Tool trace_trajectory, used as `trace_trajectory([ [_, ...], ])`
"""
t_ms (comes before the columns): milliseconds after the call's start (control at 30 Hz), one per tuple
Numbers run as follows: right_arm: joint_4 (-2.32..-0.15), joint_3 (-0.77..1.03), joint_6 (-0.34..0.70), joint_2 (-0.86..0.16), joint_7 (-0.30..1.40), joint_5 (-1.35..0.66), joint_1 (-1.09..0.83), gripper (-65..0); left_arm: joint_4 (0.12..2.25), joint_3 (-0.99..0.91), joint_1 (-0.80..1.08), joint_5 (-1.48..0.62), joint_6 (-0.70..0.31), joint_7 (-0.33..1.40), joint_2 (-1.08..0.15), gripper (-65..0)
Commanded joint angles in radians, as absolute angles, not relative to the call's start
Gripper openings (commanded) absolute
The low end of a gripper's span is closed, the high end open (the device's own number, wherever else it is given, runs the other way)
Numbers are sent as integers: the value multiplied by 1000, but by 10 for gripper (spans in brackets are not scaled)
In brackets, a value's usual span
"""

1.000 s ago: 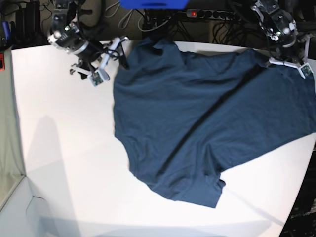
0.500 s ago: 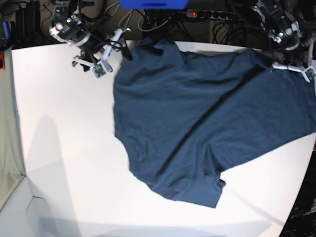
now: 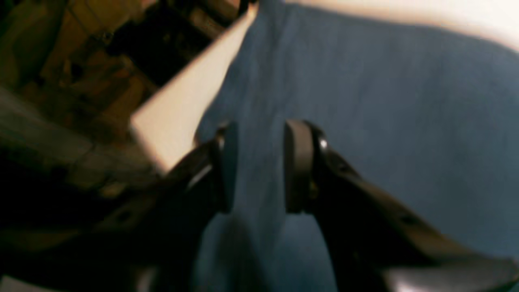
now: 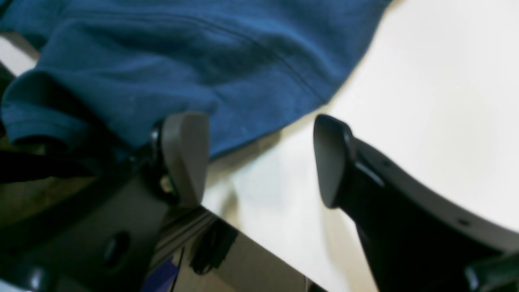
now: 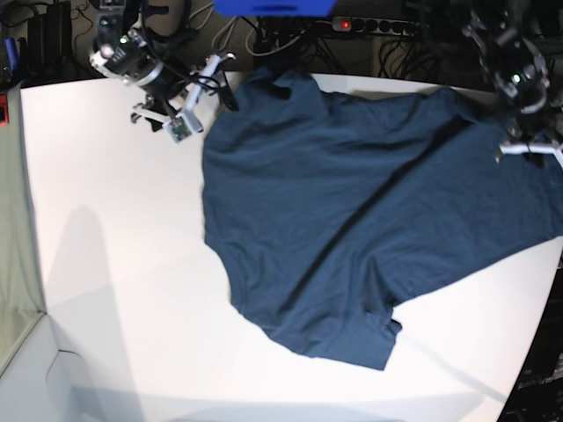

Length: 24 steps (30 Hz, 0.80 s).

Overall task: Layout the t-shirt on the table in an organized manner, then fold the t-shirt properly
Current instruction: 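Pull the grasped hem outward with the left gripper to unfold it, then grasp shirt edges with both grippers and drag them apart to flatten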

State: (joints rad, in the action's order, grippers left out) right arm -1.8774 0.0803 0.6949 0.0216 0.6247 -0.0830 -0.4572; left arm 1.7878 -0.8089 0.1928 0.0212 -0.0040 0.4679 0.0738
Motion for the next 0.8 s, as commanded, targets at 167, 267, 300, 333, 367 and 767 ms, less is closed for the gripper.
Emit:
trace_trajectory([
  [167, -1854, 36, 698, 24, 602, -99, -417, -239, 1580, -800, 18, 24, -4, 456, 22, -462],
  [267, -1859, 36, 698, 24, 596, -99, -415, -239, 1442, -783, -28, 24, -2, 447, -33, -464],
  [300, -1862, 36, 698, 24, 596, -99, -414, -239, 1400, -780, -38, 24, -2, 446, -48, -464],
  [333, -1863, 39, 698, 24, 596, -99, -409, -239, 1356, -779, -50, 24, -2, 444, -68, -464],
  [367, -1863, 41, 698, 24, 598, -99, -398, -239, 1316, -779, -62, 24, -2, 444, -87, -464],
  [767, -1856, 45, 698, -24, 602, -99, -364, -240, 878, -687, -298, 24, 4, 226, -188, -464],
])
